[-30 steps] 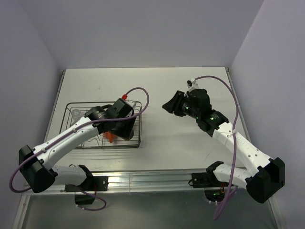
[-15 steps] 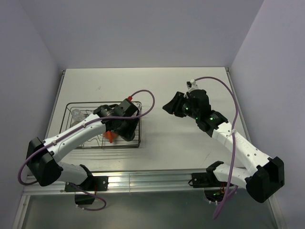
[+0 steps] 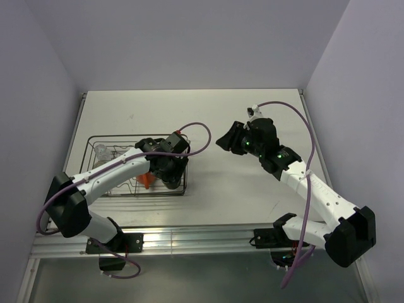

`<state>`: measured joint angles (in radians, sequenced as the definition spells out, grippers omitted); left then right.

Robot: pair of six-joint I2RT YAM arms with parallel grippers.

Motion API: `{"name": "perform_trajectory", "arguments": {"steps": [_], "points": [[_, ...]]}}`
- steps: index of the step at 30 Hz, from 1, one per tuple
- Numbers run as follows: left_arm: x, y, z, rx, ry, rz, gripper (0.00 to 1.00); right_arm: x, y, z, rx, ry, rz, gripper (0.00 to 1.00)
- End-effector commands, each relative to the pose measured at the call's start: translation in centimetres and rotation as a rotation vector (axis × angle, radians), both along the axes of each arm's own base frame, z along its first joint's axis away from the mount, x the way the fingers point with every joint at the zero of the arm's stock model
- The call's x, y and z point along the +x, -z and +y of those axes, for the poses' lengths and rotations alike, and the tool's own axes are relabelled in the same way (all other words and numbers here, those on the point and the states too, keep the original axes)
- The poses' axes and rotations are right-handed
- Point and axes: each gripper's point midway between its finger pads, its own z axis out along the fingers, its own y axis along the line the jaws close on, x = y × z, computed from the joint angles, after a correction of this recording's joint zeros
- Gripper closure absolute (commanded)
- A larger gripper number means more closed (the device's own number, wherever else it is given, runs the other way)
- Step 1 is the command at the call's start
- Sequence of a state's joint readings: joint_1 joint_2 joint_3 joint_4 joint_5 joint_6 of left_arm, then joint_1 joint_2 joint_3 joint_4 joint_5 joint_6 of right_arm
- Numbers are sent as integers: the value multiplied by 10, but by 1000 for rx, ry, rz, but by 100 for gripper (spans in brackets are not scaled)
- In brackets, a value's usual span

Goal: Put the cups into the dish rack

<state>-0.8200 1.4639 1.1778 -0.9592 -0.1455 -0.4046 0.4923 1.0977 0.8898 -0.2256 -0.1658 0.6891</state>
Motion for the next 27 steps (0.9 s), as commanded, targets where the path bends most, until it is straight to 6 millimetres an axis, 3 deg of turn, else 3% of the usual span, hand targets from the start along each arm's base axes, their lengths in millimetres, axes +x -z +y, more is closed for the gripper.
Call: {"name": "perform_trajectory", "arguments": {"steps": [1,19,27], "points": [[9,-9,-15,-49,25,-36,100,6,1,-2,-8,3,-26,52],[4,28,-11,29,18,36,100,6,13,-1,-13,-9,-7,52],[2,36,-8,47,16,50,98,5,15,0,-12,-14,-1,52]]}}
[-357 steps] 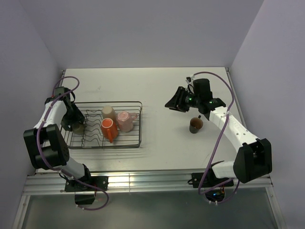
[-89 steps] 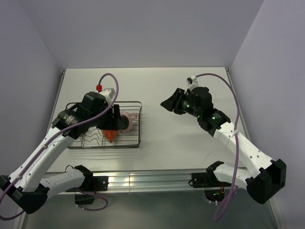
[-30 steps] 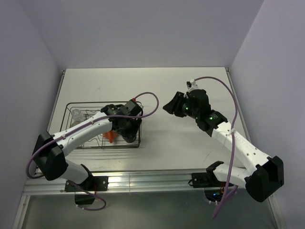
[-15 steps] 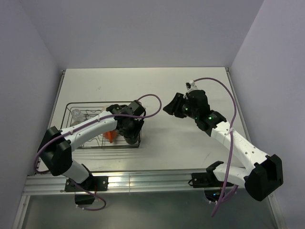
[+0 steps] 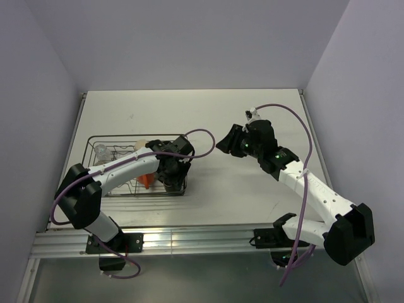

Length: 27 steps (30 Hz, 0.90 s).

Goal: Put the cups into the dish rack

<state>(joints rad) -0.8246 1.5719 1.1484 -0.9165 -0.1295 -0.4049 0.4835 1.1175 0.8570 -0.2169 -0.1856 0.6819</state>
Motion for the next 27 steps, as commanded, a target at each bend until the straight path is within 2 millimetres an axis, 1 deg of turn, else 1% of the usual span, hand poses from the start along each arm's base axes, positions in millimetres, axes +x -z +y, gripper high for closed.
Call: {"name": "perform_trajectory", "arguments": {"steps": [1,3,5,6,11,12,14,17,18,19,21,22,25,27], "points": [[5,1,-5,-11,5,-27,96,7,-4,1,6,-5,-38,52],[5,3,-4,-5,5,-23,94,7,-4,1,7,-4,-39,52],[4,6,-3,-1,4,-18,91,7,-3,0,6,-2,-37,52],[4,6,-3,-1,5,-20,91,7,-2,0,5,-2,-35,52],[4,9,-1,13,4,-15,80,8,-1,1,6,-4,-31,52],[3,10,0,17,2,-15,75,7,0,2,6,-7,-29,52],[3,11,0,19,-2,-13,73,7,-1,1,8,-5,-30,52],[3,11,1,22,-7,-13,64,7,0,2,7,-6,-28,52],[3,11,2,25,-6,-17,60,7,0,2,7,-7,-27,52],[4,11,2,28,-10,-18,53,7,0,2,7,-7,-27,52],[4,10,4,32,-11,-22,48,8,0,2,7,-7,-27,52],[4,10,3,32,-11,-22,43,7,-1,2,9,-9,-28,52],[4,10,5,39,-19,-28,36,7,-1,3,10,-10,-29,52],[4,9,7,43,-20,-31,32,7,-1,3,12,-11,-28,52]]}}
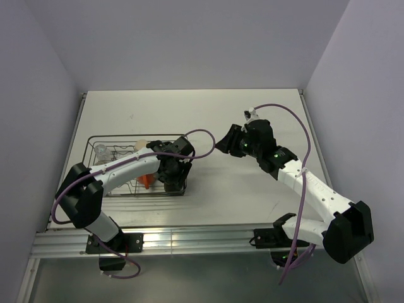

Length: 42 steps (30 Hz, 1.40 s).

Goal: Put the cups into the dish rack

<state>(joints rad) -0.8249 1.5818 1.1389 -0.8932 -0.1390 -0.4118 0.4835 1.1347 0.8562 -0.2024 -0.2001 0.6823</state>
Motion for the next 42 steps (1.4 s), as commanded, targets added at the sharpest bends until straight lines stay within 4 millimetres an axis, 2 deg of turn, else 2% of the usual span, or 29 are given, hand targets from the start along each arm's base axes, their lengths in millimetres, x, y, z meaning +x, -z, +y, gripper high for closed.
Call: {"name": "perform_trajectory", "arguments": {"steps": [1,8,20,28,37,40,42], "points": [[1,5,8,41,-14,-22,30,6,-4,-1,7,5,-34,52],[4,-3,8,28,-26,-46,23,5,-4,0,7,-1,-32,52],[5,-25,3,-23,-22,-74,23,6,-6,0,6,0,-33,52],[1,-41,-8,-97,7,-77,23,7,-9,0,6,-2,-35,52],[5,-70,-12,-148,-8,-129,23,8,-11,0,-4,-2,-36,52],[9,-87,-11,-169,-23,-174,23,8,-10,-3,-14,6,-39,52],[15,-108,-8,-182,-39,-227,23,10,-13,-3,-15,10,-45,52]]}}
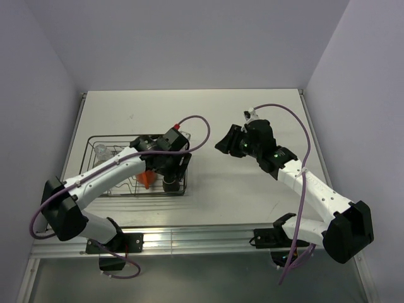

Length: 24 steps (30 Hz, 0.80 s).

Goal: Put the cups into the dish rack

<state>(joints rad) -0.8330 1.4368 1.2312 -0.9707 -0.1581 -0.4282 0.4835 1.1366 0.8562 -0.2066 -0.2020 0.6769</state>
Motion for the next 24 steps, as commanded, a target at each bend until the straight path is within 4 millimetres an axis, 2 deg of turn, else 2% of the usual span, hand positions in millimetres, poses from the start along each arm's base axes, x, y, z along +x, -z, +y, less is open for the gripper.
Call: {"name": "perform_trajectory", "arguments": {"steps": [1,2,4,5,9,11,12,14,15,16,20,21,22,23,24], "points": [[12,-52,-3,-81,-36,-128,23,10,-15,-3,-11,13,-48,52],[16,-70,-4,-109,-43,-168,23,10,-17,-2,-9,11,-50,52],[21,-89,1,-121,-69,-221,22,11,-22,-2,-3,15,-61,52],[24,-107,3,-151,-83,-268,22,12,-25,-3,0,17,-68,52],[33,-158,22,-230,-186,-440,17,11,-43,-6,6,24,-111,52],[35,-172,32,-251,-228,-500,13,10,-51,-9,5,30,-135,51],[37,-187,40,-280,-263,-561,12,7,-59,-12,4,36,-156,51],[37,-195,46,-312,-285,-605,10,8,-71,-18,4,64,-196,50],[37,-209,50,-365,-308,-654,4,4,-81,-24,12,82,-229,49],[37,-208,53,-371,-321,-672,1,3,-87,-27,13,95,-249,48],[35,-218,56,-460,-321,-744,1,-4,-118,-47,33,180,-340,40],[34,-219,56,-473,-318,-756,1,-3,-124,-58,30,238,-363,36],[34,-220,56,-499,-312,-773,1,-11,-137,-67,49,264,-404,33],[33,-219,55,-502,-296,-779,1,-14,-144,-73,59,285,-427,28],[32,-221,55,-511,-292,-786,1,-16,-150,-82,64,327,-454,18]]}}
